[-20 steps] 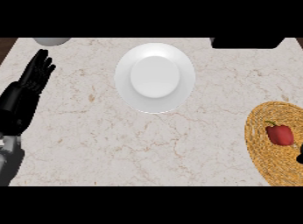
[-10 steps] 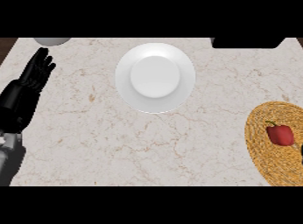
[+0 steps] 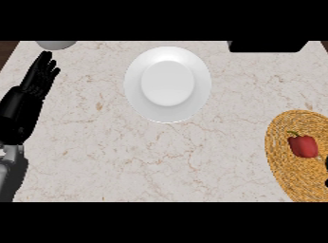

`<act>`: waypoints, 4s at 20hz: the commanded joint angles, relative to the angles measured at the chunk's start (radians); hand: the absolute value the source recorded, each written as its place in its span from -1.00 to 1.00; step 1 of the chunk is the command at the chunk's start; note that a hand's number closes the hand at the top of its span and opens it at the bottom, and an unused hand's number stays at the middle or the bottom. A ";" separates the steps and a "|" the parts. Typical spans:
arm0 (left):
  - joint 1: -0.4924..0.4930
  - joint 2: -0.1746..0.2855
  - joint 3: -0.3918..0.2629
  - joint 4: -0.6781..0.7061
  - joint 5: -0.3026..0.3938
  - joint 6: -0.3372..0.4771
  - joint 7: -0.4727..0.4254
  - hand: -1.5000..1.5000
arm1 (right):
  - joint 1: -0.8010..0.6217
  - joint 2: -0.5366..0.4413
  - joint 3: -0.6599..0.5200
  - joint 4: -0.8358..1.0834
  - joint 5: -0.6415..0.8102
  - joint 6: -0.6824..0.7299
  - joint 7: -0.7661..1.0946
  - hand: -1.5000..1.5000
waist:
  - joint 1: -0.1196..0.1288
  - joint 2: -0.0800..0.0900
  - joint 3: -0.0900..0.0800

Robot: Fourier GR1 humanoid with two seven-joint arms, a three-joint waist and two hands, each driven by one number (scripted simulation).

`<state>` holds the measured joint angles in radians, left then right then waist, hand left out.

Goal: Pick the squash from the placemat and place it in the plate

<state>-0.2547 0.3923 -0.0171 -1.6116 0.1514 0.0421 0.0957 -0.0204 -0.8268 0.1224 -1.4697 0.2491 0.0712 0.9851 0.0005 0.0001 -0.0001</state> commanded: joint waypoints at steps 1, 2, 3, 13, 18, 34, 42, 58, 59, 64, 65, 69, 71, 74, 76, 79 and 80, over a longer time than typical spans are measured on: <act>0.023 -0.033 0.005 0.040 -0.016 -0.030 -0.045 0.00 | -0.005 0.075 0.003 0.049 0.030 0.034 -0.028 -1.00 | -0.001 0.000 0.000; 0.005 -0.022 0.043 0.057 -0.007 -0.050 -0.052 0.00 | -0.005 0.047 -0.055 0.081 0.023 0.070 -0.077 -1.00 | -0.002 0.000 0.000; -0.053 -0.007 0.055 0.059 -0.002 -0.049 -0.002 0.00 | 0.080 0.055 -0.047 -0.039 0.025 0.044 -0.005 -1.00 | -0.009 -0.001 0.000; -0.039 -0.059 0.033 -0.013 -0.054 -0.031 0.058 0.00 | -0.049 0.172 -0.036 0.254 0.245 -0.108 -0.236 1.00 | 0.005 0.002 0.001; -0.041 -0.050 0.084 0.072 -0.043 -0.076 -0.023 0.00 | 0.018 0.149 -0.014 0.132 0.371 -0.151 -0.182 1.00 | -0.005 0.000 0.000; -0.009 -0.047 0.094 -0.015 -0.057 -0.085 0.038 0.00 | 0.183 0.289 0.227 -0.654 0.711 -0.085 0.135 1.00 | -0.010 -0.004 -0.002; -0.013 -0.076 0.087 0.027 -0.063 -0.092 -0.003 0.00 | -0.039 0.422 0.312 -0.781 0.786 -0.119 0.059 1.00 | 0.003 -0.001 -0.001; -0.003 -0.119 0.077 0.005 -0.108 -0.091 -0.011 0.00 | -0.660 0.823 0.183 -0.078 0.762 -0.152 -0.073 1.00 | 0.015 0.005 0.000; 0.001 -0.072 0.115 -0.025 -0.063 -0.134 0.023 0.00 | -0.765 0.823 0.191 -0.075 0.725 -0.116 0.032 1.00 | 0.024 0.003 0.000; -0.039 -0.101 0.083 -0.011 -0.083 -0.125 0.027 0.00 | -0.867 0.826 0.149 0.277 0.657 -0.338 -0.083 1.00 | 0.039 0.009 0.000; -0.053 -0.087 0.109 0.029 -0.086 -0.128 0.015 0.00 | -0.876 0.826 0.091 0.310 0.659 -0.318 -0.136 1.00 | 0.022 0.007 0.000; 0.002 -0.115 0.066 -0.043 -0.118 -0.110 0.009 0.00 | -1.007 0.826 0.136 0.558 0.622 -0.433 -0.102 1.00 | 0.052 0.009 0.000; -0.034 -0.127 0.064 -0.027 -0.125 -0.093 0.042 0.00 | -1.040 0.827 0.105 0.679 0.605 -0.437 -0.169 1.00 | 0.045 0.011 0.000; -0.058 -0.141 0.069 0.046 -0.108 -0.118 -0.020 0.00 | -1.109 0.827 0.164 0.817 0.546 -0.535 -0.184 1.00 | 0.059 0.017 -0.001; -0.078 -0.122 0.076 0.011 -0.102 -0.121 0.027 0.00 | -1.141 0.827 0.102 0.907 0.537 -0.453 -0.268 1.00 | 0.058 0.018 0.000; -0.064 -0.104 0.098 -0.005 -0.075 -0.145 0.032 0.00 | -1.125 0.827 0.025 0.961 0.461 -0.601 -0.303 1.00 | 0.070 0.021 0.000; -0.059 -0.118 0.086 0.008 -0.089 -0.136 0.019 0.00 | -1.156 0.827 0.022 0.996 0.449 -0.620 -0.284 -1.00 | 0.076 0.023 0.000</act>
<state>-0.3104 0.2671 0.0596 -1.6049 0.0505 -0.0795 0.1127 -1.1237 -0.0003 0.1938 -0.5856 0.7580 -0.4739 0.7185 0.0638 0.0197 -0.0001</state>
